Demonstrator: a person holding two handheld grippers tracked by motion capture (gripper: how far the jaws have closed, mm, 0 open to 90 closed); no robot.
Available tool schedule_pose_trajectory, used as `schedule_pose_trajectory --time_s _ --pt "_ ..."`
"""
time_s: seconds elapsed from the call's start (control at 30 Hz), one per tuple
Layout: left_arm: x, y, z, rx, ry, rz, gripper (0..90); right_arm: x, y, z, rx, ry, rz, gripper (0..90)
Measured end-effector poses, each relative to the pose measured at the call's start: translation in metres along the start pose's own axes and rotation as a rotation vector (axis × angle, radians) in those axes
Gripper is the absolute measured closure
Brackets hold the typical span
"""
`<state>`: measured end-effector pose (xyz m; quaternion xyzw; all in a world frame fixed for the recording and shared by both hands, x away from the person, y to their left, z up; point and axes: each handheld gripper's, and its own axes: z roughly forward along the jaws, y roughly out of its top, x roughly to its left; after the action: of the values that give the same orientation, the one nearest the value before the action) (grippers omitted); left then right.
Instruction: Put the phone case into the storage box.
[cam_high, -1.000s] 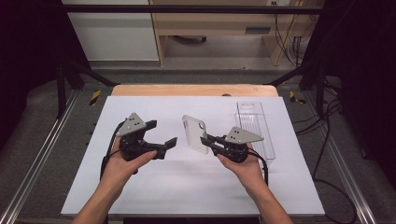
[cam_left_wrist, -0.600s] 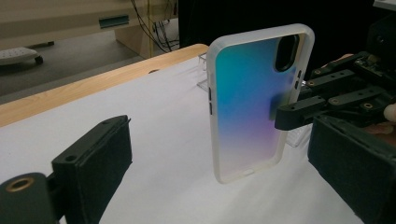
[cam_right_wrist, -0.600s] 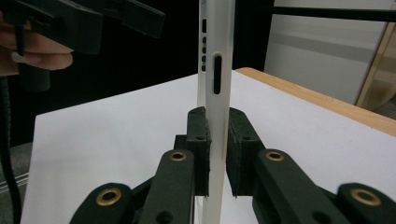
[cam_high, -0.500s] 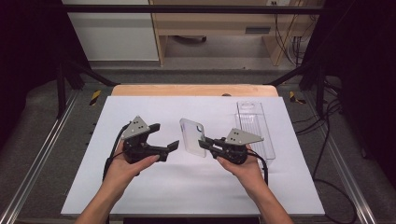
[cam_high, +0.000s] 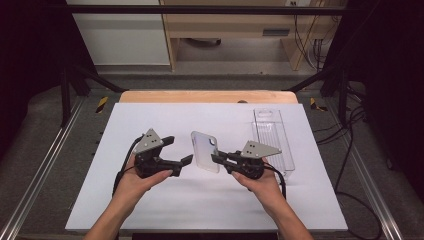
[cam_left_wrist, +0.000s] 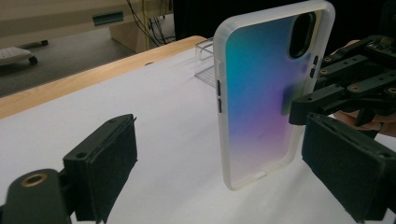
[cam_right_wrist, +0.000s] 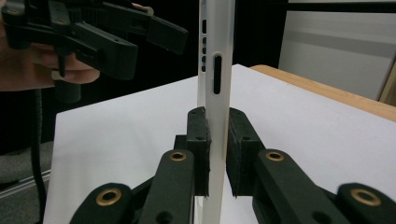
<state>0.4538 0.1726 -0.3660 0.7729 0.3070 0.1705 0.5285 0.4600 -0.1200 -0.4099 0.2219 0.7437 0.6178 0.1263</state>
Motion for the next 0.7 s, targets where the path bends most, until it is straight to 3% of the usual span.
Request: schedule_pose_trajectory --time_s 0.3,0.7 --pt "0.004 -0.010 0.010 -0.003 -0.012 -0.016 16.2 0.002 -0.002 0.001 0.000 0.019 0.011 81.3" --pt "0.004 -0.015 0.017 0.010 -0.019 0.003 20.3 0.003 -0.002 0.003 0.005 0.034 0.014 81.4"
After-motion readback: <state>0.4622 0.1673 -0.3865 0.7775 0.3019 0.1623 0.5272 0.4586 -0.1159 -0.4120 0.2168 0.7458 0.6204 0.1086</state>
